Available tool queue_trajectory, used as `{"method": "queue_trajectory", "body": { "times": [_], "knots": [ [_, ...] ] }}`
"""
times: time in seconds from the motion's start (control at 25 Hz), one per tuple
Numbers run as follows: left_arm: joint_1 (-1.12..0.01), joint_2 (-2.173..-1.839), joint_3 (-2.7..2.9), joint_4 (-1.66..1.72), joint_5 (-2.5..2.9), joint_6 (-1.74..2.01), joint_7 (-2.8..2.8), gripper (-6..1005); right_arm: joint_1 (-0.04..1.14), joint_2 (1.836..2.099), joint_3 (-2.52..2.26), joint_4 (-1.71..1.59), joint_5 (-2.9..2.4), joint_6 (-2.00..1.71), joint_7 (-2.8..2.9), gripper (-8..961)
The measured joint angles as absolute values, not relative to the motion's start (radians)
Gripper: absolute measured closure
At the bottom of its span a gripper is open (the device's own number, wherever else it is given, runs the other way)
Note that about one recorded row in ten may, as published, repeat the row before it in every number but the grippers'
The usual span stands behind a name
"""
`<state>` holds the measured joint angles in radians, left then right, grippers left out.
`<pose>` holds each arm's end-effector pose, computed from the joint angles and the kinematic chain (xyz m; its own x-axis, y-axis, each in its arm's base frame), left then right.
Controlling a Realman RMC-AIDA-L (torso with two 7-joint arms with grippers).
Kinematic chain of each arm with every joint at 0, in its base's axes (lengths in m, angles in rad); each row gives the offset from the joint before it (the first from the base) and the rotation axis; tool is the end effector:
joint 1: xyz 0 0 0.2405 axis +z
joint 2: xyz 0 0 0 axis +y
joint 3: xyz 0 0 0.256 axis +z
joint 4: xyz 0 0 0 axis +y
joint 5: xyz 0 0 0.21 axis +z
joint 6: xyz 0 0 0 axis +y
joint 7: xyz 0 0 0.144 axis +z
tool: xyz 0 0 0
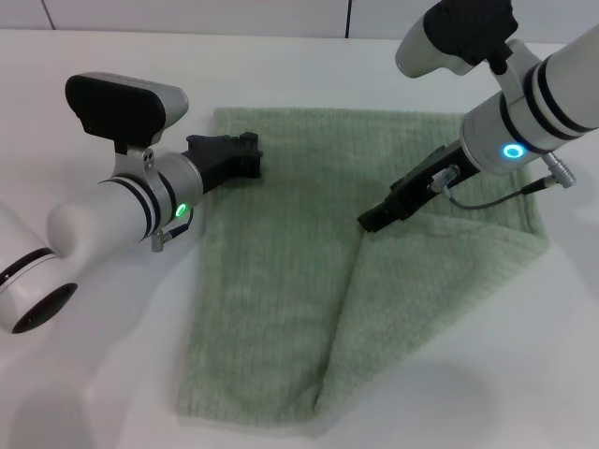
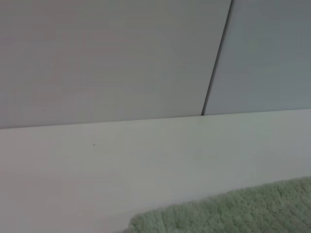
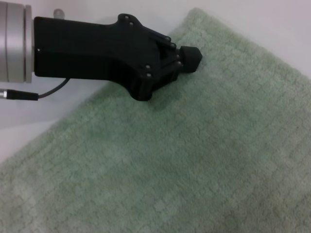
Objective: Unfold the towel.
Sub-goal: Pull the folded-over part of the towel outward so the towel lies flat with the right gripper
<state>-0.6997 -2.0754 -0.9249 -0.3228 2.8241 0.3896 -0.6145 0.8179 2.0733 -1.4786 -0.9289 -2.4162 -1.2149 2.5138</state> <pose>-0.2603 0.3976 -0.1040 0.6872 0.4680 0.5556 0.7258 -0.4091 -0.5530 0.1568 0.3949 -0.0630 0.7893 -0.6002 0.1293 -0.5276 -0.7708 -0.3572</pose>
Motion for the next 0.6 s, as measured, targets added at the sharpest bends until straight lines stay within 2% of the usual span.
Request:
{"method": "queue_trajectory", "body": {
  "times": [0.6],
  "knots": [
    [-0.698, -2.072, -0.928, -0.324, 2.822, 0.39, -0.614, 982, 0.86, 2.074, -1.484, -0.861, -2.416, -1.187, 2.498, 221]
  ]
}}
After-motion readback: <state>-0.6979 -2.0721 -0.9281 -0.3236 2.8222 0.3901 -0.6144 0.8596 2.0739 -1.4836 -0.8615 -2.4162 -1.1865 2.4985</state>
